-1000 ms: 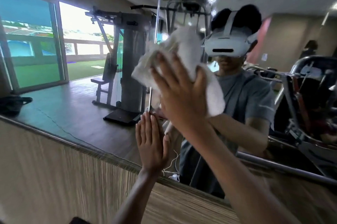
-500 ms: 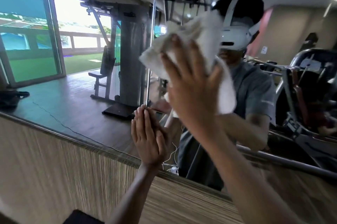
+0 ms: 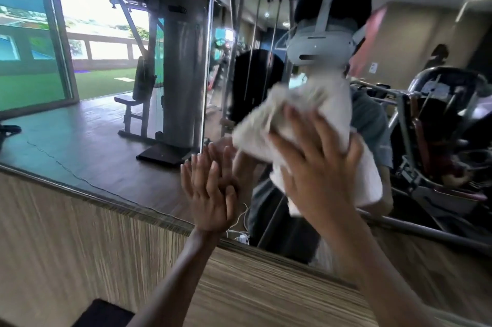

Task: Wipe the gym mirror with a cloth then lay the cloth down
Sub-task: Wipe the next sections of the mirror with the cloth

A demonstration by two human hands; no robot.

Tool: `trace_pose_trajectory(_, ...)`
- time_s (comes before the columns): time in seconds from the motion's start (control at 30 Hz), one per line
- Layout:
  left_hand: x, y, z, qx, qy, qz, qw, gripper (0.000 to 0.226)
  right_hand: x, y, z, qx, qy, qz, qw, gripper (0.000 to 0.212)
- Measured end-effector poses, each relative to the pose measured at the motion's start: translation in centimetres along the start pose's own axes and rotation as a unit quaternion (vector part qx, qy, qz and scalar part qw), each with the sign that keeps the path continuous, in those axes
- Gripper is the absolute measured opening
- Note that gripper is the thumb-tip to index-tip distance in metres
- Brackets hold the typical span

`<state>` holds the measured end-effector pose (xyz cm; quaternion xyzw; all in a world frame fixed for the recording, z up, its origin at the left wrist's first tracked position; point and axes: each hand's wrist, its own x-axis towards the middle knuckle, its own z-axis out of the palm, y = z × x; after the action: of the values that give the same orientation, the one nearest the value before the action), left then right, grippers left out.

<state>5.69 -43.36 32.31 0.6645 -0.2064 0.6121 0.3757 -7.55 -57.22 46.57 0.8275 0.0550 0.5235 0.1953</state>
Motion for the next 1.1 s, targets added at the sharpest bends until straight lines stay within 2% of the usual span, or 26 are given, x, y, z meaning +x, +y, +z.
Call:
trace_pose_trajectory(0.07, 0.7, 0.3, -0.1, -0.033, 0.012, -0.043, 0.998, 0.055, 3.7, -1.5, 0.0, 0.016, 0.029, 0.078, 0.996, 0.064)
trace_pose_trajectory(0.13, 0.4, 1.2, -0.4, -0.054, 0.031, -0.063, 0.996, 0.05, 5.6, -4.3, 1.0, 0.008, 0.031, 0.095, 0.995, 0.066)
trace_pose_trajectory(0.2, 0.6, 0.4, -0.3, -0.08, 0.036, -0.067, 0.994, 0.048, 5.0, -7.2, 2.4, 0.001, 0.006, 0.032, 0.999, 0.061)
trace_pose_trajectory(0.27, 0.6, 0.0, -0.5, -0.059, 0.014, -0.076, 0.995, 0.051, 3.1, -8.4, 3.4, -0.014, -0.028, -0.056, 0.998, 0.055)
trace_pose_trajectory(0.33, 0.2, -0.3, -0.2, -0.029, 0.016, -0.076, 0.997, 0.052, 0.2, -7.0, 3.7, -0.031, -0.045, -0.117, 0.992, 0.051)
trace_pose_trajectory(0.43, 0.4, -0.1, -0.1, -0.014, 0.014, -0.053, 0.998, 0.056, -6.0, -2.3, 2.7, -0.058, -0.058, -0.135, 0.987, 0.056)
trace_pose_trajectory(0.5, 0.6, -0.3, 0.0, 0.019, 0.01, -0.042, 0.999, 0.058, -8.5, 1.8, 1.4, -0.076, -0.051, -0.102, 0.991, 0.066)
trace_pose_trajectory(0.63, 0.2, 0.3, 0.1, 0.08, -0.025, -0.053, 0.995, 0.06, -5.5, 7.0, -0.7, -0.066, 0.025, 0.068, 0.995, 0.05)
trace_pose_trajectory(0.7, -0.2, 2.0, -0.3, 0.071, -0.076, -0.064, 0.993, 0.067, -1.9, 6.1, -1.0, -0.041, 0.071, 0.168, 0.982, 0.053)
trace_pose_trajectory(0.77, -0.4, 4.0, -0.8, 0.054, -0.121, -0.059, 0.989, 0.069, 0.6, 3.1, -0.9, -0.009, 0.076, 0.212, 0.974, 0.06)
trace_pose_trajectory(0.83, -0.8, 5.2, -0.5, 0.048, -0.16, -0.042, 0.985, 0.069, 1.1, -0.3, -0.4, 0.011, 0.048, 0.167, 0.985, 0.061)
trace_pose_trajectory(0.97, -1.3, 6.3, -0.3, 0.014, -0.185, -0.068, 0.98, 0.068, -4.5, -0.8, 0.8, -0.044, -0.015, -0.017, 0.999, 0.055)
trace_pose_trajectory(1.03, -1.3, 6.5, -0.6, -0.001, -0.183, -0.083, 0.98, 0.069, -9.4, 2.0, 1.2, -0.064, -0.046, -0.042, 0.996, 0.055)
trace_pose_trajectory(1.1, -1.3, 7.0, -0.7, -0.005, -0.187, -0.083, 0.979, 0.074, -13.7, 5.5, 0.4, -0.067, -0.074, -0.01, 0.995, 0.054)
